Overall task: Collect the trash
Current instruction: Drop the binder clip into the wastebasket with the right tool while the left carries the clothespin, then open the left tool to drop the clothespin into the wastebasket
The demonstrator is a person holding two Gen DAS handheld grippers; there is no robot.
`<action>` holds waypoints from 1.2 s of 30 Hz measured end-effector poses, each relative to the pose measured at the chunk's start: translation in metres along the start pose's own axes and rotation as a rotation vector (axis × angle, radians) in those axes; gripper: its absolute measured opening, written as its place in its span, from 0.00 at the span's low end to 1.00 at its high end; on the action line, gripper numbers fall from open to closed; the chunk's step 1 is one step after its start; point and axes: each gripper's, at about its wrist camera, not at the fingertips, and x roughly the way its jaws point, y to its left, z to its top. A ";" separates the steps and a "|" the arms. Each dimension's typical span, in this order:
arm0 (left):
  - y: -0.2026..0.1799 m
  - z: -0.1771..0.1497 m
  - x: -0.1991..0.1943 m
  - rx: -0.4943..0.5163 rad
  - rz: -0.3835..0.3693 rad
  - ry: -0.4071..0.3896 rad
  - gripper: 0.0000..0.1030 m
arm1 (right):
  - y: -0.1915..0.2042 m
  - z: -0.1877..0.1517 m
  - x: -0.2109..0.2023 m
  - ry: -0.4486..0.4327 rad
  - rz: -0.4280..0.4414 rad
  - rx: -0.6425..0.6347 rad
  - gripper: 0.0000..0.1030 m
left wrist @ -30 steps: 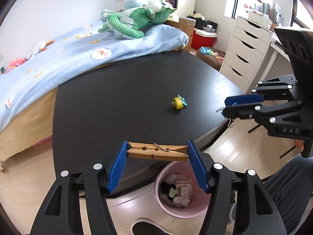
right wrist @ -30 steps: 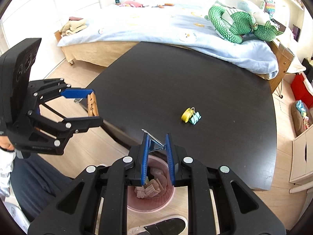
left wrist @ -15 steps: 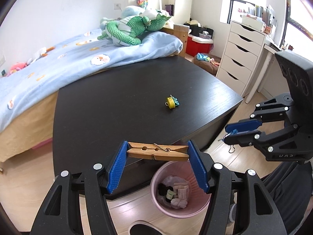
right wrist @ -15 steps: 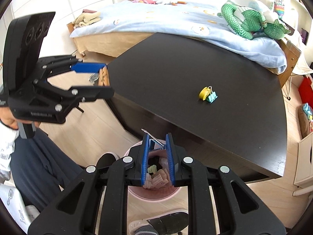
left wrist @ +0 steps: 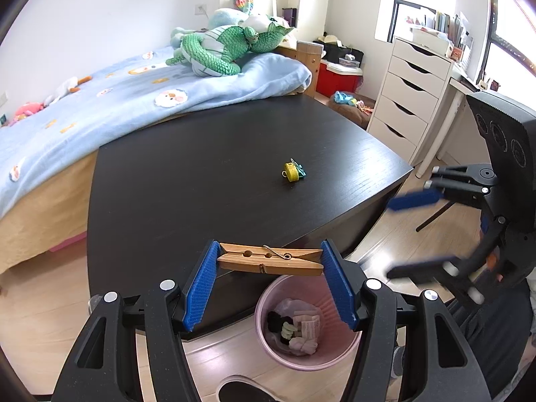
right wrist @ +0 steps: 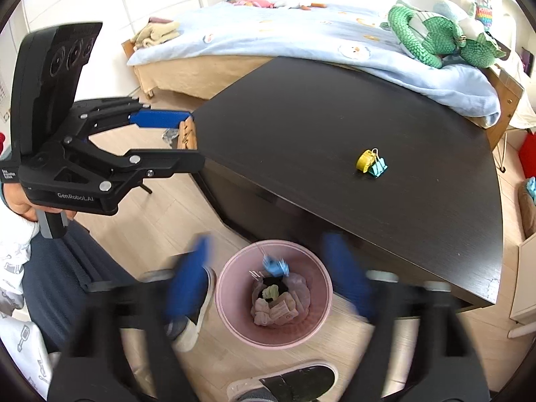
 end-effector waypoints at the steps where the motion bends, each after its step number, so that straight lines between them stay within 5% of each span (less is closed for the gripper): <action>1: 0.000 0.000 0.000 0.000 -0.001 0.000 0.59 | -0.001 0.000 0.000 0.000 -0.003 0.003 0.81; 9: -0.007 -0.001 0.004 0.019 -0.023 0.018 0.59 | -0.011 -0.002 -0.003 -0.014 -0.044 0.036 0.94; 36: -0.052 0.000 0.023 0.124 -0.096 0.071 0.59 | -0.048 -0.015 -0.031 -0.085 -0.169 0.160 0.95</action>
